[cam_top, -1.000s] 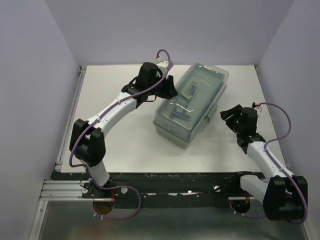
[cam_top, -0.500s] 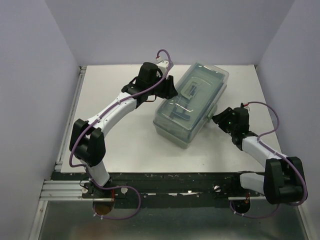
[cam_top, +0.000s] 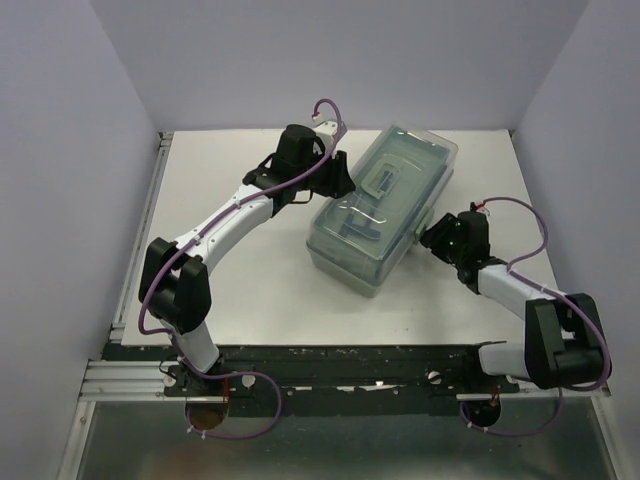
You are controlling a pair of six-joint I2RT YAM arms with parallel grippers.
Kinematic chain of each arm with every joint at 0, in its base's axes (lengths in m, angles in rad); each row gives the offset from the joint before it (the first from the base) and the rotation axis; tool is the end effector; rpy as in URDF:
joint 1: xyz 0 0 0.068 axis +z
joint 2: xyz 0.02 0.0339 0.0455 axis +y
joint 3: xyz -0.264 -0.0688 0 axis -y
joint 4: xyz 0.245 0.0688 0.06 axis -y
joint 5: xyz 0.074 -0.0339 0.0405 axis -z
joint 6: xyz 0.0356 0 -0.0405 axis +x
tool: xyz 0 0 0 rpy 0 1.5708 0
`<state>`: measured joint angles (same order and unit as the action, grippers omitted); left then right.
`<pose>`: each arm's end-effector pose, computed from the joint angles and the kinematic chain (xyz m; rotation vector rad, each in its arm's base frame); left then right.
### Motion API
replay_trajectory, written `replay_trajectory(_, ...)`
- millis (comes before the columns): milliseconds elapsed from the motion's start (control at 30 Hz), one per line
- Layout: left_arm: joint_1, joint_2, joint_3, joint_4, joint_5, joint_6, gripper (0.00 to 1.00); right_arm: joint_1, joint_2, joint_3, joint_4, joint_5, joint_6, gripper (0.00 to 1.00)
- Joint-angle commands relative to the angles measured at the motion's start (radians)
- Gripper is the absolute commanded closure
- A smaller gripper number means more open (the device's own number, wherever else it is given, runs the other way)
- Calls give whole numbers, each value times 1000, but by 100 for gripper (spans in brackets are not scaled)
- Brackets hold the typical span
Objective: Pack the tool kit
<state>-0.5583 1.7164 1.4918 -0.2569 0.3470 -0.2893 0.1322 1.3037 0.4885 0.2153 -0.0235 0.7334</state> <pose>0.3377 -0.2252 0.3289 0.5090 2.0773 -0.8696 0.2501 0.0341 0.1691 0.6435 2.1222 0.5143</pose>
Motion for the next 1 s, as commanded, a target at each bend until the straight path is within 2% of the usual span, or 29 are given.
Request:
replay_trajectory(0,-46,15,-31,-168,81,30,60,26,11,87,124,-53,-54,44)
replay_trajectory(367,-48,15,-31,-165,90,32,60,27,74,131,193,-153,-100,44)
replay_trajectory(467,-48,12,-28,-168,78,35,60,29,69,137,155,-115,-98,44)
replay_trajectory(567,-46,-6,-33,-171,32,42,60,29,42,134,63,-5,-75,43)
replay_trajectory(667,-38,-49,-48,-159,-14,53,47,26,11,122,4,77,-81,41)
replay_trajectory(900,17,-145,-96,-94,-28,52,11,-43,-72,104,-100,134,-132,37)
replay_trajectory(967,43,-178,-116,-65,-29,41,6,-75,-105,98,-128,137,-153,36)
